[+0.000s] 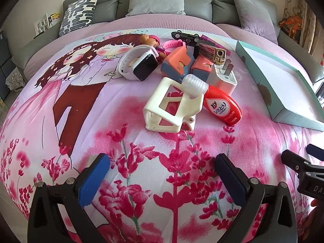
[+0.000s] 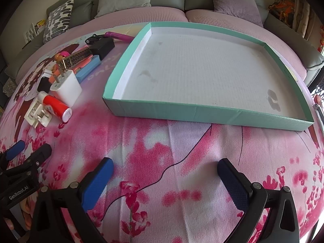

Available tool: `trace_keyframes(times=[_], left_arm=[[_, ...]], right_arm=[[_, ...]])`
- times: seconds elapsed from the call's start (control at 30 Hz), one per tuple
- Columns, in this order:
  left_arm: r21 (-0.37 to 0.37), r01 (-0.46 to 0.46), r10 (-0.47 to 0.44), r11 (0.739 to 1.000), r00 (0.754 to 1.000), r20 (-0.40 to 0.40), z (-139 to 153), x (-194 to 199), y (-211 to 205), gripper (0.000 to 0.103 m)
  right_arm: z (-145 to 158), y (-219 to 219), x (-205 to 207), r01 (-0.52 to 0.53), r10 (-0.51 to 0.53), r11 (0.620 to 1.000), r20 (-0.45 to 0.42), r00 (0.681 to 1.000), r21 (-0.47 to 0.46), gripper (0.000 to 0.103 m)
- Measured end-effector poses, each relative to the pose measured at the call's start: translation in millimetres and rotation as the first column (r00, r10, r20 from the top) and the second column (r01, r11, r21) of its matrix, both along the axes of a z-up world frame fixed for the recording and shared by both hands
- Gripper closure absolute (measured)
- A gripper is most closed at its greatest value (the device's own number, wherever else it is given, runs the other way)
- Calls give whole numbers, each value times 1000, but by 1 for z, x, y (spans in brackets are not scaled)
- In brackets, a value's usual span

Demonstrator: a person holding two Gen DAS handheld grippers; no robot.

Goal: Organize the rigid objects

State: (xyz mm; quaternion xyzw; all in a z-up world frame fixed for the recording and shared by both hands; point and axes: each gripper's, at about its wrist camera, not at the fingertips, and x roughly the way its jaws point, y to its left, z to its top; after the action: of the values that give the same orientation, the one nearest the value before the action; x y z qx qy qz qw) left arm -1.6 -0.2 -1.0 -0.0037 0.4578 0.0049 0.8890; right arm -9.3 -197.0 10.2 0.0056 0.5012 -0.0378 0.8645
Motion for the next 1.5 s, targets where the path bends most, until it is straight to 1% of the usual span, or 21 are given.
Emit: trace_keyframes(times=[1.5], left_arm=[[-1, 5, -5, 1000, 1000, 10, 2, -1, 2, 0]], right_arm=[[0, 0, 0, 1, -1, 1000, 1, 1000, -5, 0]])
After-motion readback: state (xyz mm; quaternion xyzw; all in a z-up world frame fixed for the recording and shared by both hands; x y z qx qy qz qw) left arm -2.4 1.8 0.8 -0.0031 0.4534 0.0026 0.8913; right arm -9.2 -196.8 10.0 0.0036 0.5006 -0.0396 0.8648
